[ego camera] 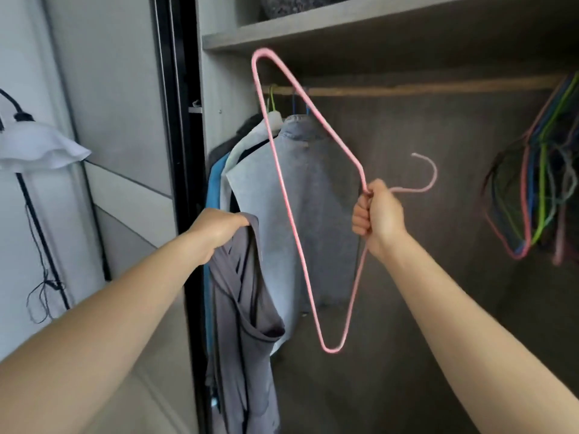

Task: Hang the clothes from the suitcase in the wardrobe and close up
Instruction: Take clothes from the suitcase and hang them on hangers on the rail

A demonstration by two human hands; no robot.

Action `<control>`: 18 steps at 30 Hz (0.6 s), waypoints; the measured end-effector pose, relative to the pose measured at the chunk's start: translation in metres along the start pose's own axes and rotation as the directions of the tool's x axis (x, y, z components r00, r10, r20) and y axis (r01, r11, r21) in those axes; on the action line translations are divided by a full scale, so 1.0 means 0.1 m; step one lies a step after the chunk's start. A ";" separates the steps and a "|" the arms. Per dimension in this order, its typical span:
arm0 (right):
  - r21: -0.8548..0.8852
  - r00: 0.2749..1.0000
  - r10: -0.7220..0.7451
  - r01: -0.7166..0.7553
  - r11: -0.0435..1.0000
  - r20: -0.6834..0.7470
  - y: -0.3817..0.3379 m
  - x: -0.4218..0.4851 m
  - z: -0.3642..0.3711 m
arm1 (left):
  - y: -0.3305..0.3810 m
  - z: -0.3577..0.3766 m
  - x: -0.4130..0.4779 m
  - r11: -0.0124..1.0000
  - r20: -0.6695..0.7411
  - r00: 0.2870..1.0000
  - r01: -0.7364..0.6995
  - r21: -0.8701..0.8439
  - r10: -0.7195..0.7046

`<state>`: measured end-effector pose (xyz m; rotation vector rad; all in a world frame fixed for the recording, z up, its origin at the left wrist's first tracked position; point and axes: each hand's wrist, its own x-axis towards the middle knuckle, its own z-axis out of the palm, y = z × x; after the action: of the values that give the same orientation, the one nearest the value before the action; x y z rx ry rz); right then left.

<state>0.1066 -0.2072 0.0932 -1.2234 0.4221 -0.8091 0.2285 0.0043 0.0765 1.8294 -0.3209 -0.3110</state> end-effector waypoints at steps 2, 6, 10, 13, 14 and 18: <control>0.136 0.997 -0.047 0.039 0.990 0.054 -0.13 -0.19 0.16 | -0.06 -0.03 -0.05 1.000 -0.017 1.000 0.022 -0.005 -0.022; 0.427 0.993 -0.118 0.103 0.898 0.008 -0.22 -0.50 0.45 | -0.11 -0.04 -0.14 0.997 -0.042 0.997 0.055 -0.050 -0.057; 0.440 0.993 -0.115 0.119 0.890 -0.036 0.15 -0.74 0.71 | -0.10 -0.09 -0.31 0.988 -0.081 0.994 0.062 -0.138 -0.074; 0.364 0.999 -0.047 0.052 0.930 -0.024 0.57 -0.87 0.82 | -0.10 -0.22 -0.41 0.972 -0.111 0.990 0.061 -0.227 -0.088; 0.322 1.000 -0.019 0.022 0.947 -0.012 0.70 -0.90 0.83 | -0.12 -0.29 -0.42 0.960 -0.109 0.989 0.069 -0.271 -0.102; -0.016 0.997 0.005 -0.004 1.000 0.076 1.14 -0.96 0.76 | -0.22 -0.70 -0.46 0.907 -0.181 0.971 0.071 -0.416 -0.159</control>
<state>0.1317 -0.0722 -0.0029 -1.2638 0.3698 -0.7536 0.2135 0.0894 0.0765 1.4522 0.0061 -0.2407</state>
